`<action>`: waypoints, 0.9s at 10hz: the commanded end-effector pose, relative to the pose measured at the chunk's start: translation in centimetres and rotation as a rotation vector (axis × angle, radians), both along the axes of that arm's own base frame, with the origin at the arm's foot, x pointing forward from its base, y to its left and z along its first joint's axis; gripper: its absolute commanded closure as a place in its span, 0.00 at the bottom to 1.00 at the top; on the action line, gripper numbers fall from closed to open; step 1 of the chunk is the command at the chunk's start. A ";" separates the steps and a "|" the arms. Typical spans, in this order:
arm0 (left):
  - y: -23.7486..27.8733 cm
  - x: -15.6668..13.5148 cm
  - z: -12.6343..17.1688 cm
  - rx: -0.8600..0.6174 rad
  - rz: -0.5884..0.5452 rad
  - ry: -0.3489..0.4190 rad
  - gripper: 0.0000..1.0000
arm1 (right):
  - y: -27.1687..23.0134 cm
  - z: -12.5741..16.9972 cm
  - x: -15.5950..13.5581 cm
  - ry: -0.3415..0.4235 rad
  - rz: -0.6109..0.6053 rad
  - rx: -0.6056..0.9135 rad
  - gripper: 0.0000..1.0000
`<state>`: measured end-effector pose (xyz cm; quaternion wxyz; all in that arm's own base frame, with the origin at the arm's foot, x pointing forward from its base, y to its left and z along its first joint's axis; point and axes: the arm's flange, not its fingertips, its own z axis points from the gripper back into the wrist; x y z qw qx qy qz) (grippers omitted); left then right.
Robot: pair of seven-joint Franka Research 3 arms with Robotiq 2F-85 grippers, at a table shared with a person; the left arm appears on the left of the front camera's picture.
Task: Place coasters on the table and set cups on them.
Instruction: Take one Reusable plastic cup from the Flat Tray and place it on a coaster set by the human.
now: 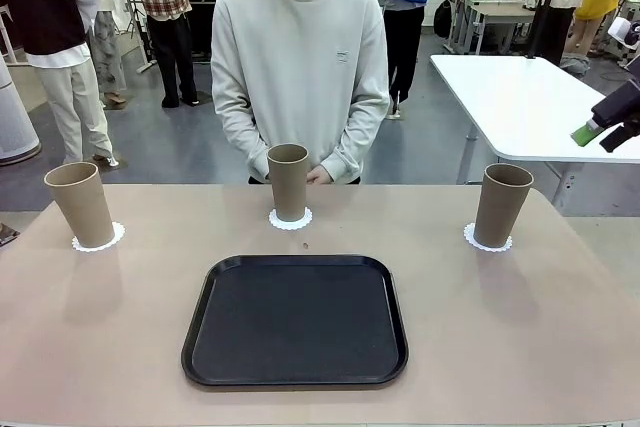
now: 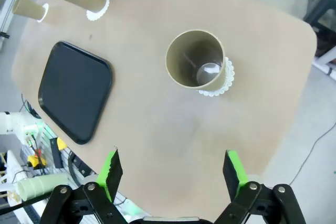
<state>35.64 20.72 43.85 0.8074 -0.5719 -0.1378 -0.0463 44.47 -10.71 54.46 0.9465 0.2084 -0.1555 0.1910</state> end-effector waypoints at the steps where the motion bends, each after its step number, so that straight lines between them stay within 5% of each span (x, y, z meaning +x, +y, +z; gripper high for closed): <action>1: 0.0 -0.1 0.0 -0.006 0.007 -0.012 0.00 | -0.1 -0.5 0.0 -0.015 0.026 0.010 0.00; 9: 0.0 -0.1 0.0 -0.006 0.007 -0.012 0.00 | -0.1 -0.5 0.0 -0.015 0.026 0.010 0.00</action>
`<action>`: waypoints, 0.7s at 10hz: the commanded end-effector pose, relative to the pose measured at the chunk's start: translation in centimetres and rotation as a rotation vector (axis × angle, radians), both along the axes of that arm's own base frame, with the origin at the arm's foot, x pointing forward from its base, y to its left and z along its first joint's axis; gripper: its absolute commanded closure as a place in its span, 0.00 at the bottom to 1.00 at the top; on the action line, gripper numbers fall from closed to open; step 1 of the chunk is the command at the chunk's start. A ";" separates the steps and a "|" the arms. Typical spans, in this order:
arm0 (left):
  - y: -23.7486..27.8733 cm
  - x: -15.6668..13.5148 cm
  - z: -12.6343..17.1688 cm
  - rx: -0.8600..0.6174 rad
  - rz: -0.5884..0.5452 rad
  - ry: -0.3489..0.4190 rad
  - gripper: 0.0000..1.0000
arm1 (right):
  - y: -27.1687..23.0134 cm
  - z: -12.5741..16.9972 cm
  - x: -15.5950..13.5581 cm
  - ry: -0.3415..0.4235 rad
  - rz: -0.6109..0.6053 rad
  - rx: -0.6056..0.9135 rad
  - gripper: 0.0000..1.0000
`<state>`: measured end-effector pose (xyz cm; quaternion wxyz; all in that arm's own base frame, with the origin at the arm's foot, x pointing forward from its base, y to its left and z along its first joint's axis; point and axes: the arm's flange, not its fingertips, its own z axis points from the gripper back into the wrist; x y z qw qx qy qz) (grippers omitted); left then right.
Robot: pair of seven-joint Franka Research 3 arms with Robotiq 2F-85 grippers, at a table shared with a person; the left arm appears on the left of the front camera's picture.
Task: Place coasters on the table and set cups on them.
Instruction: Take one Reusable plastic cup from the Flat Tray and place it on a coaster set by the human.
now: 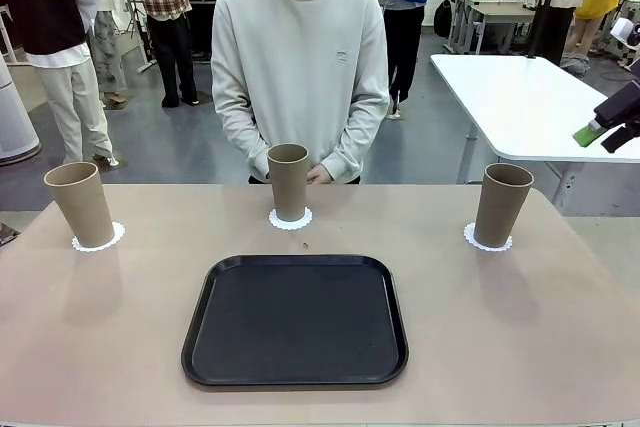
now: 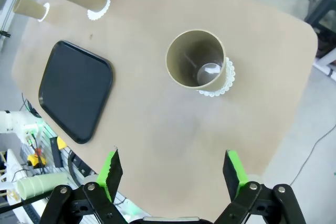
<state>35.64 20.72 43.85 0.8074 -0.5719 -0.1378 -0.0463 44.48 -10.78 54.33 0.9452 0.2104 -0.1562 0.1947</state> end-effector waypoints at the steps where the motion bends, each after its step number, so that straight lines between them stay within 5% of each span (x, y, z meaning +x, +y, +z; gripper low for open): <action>1: 0.0 -0.1 0.0 -0.006 0.007 -0.012 0.00 | 0.0 -0.4 0.0 -0.013 0.018 0.006 0.00; 2: 0.0 -0.1 0.0 -0.006 0.007 -0.012 0.00 | 0.0 0.0 0.0 0.000 0.000 0.000 0.00; 4: 0.0 -0.1 0.0 -0.006 0.007 -0.012 0.00 | -8.7 0.5 0.9 0.200 -0.068 0.395 0.00; 7: 0.0 -0.1 0.0 -0.006 0.007 -0.012 0.00 | -16.6 -1.9 2.9 0.384 -0.183 0.649 0.00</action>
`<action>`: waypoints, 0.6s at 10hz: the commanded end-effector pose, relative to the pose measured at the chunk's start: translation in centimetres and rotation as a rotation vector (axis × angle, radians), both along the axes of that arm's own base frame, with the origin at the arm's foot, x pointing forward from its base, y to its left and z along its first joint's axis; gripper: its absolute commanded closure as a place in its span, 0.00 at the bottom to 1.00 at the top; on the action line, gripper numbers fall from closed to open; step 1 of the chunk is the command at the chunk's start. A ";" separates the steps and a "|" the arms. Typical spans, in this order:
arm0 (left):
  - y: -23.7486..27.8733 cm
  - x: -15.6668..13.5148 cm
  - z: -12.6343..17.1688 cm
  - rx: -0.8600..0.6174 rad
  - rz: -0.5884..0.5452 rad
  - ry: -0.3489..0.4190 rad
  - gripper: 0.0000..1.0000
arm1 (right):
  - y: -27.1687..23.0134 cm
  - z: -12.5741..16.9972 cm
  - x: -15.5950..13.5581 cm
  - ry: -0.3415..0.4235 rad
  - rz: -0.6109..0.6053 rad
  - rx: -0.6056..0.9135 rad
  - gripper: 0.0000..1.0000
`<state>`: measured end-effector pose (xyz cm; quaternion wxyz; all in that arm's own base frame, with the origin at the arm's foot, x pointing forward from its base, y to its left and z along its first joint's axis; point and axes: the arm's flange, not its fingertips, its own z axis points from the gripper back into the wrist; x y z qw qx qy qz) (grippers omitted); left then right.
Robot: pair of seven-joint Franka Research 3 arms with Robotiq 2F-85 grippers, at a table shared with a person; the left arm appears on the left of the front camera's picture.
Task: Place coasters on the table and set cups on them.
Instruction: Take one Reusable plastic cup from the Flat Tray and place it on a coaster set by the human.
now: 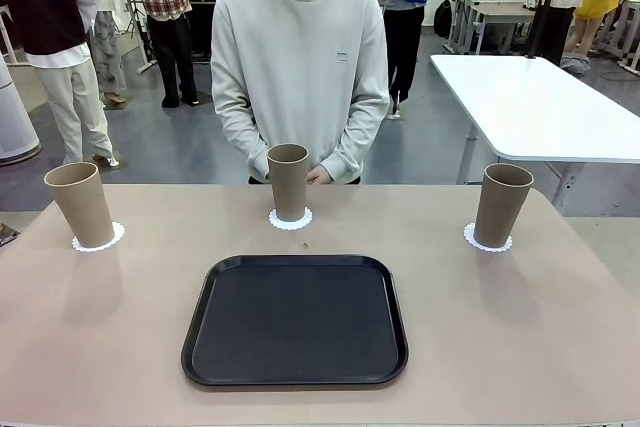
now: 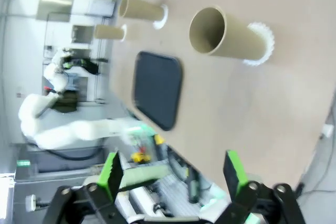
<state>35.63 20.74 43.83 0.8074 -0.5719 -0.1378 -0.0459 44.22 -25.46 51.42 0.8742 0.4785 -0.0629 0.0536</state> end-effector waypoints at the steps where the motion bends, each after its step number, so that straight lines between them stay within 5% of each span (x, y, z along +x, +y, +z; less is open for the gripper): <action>1: 0.0 -0.1 0.1 -0.006 0.006 -0.012 0.00 | -3.0 0.1 2.5 0.084 -0.094 0.116 0.00; 6: 0.0 -0.1 0.1 -0.006 0.006 -0.012 0.00 | -5.2 -6.7 0.4 0.150 -0.253 0.178 0.00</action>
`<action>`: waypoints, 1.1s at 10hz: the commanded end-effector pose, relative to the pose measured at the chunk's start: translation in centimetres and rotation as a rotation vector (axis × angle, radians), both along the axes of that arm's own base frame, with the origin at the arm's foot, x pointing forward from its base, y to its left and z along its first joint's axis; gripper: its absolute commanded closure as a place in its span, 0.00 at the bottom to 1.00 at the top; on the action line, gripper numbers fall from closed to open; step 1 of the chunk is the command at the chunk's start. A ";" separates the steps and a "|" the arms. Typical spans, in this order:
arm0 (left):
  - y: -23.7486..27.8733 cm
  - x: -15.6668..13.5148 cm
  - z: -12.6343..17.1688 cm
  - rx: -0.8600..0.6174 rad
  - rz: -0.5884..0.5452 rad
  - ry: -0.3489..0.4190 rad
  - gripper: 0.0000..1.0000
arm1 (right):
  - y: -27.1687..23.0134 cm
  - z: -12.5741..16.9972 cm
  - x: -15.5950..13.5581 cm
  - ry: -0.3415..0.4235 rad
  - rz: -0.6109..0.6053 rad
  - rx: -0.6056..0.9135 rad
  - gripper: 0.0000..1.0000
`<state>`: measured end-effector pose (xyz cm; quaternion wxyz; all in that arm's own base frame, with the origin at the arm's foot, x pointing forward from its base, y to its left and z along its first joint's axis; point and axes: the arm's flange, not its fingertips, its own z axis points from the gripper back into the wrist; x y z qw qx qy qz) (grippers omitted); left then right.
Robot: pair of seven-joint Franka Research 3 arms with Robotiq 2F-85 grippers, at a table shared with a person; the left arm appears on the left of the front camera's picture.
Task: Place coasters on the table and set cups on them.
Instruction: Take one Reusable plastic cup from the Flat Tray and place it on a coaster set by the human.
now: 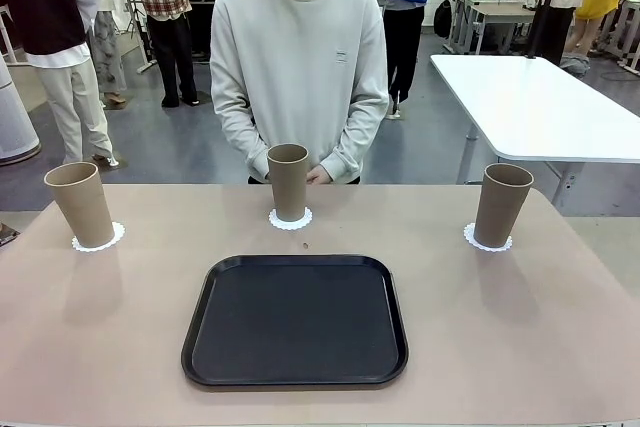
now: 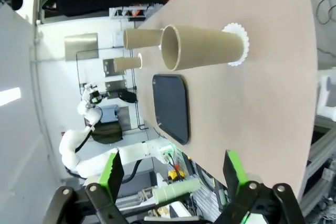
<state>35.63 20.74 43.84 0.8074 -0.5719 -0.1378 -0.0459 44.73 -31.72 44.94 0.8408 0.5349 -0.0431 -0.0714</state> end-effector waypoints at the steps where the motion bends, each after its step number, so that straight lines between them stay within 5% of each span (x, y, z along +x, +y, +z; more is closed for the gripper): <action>1: 0.0 -0.1 0.1 -0.006 0.006 -0.012 0.00 | 0.9 -0.7 -0.3 -0.009 -0.092 0.034 0.00; 5: 0.0 -0.1 0.1 -0.006 0.006 -0.012 0.00 | 1.4 -1.5 -0.5 -0.064 -0.069 0.102 0.00; 6: 0.0 -0.1 0.1 -0.006 0.006 -0.012 0.00 | 0.0 -2.1 -0.6 -0.004 -0.072 0.049 0.00; 11: 0.0 -0.1 0.1 -0.006 0.006 -0.012 0.00 | 0.0 -2.1 -0.6 -0.004 -0.072 0.049 0.00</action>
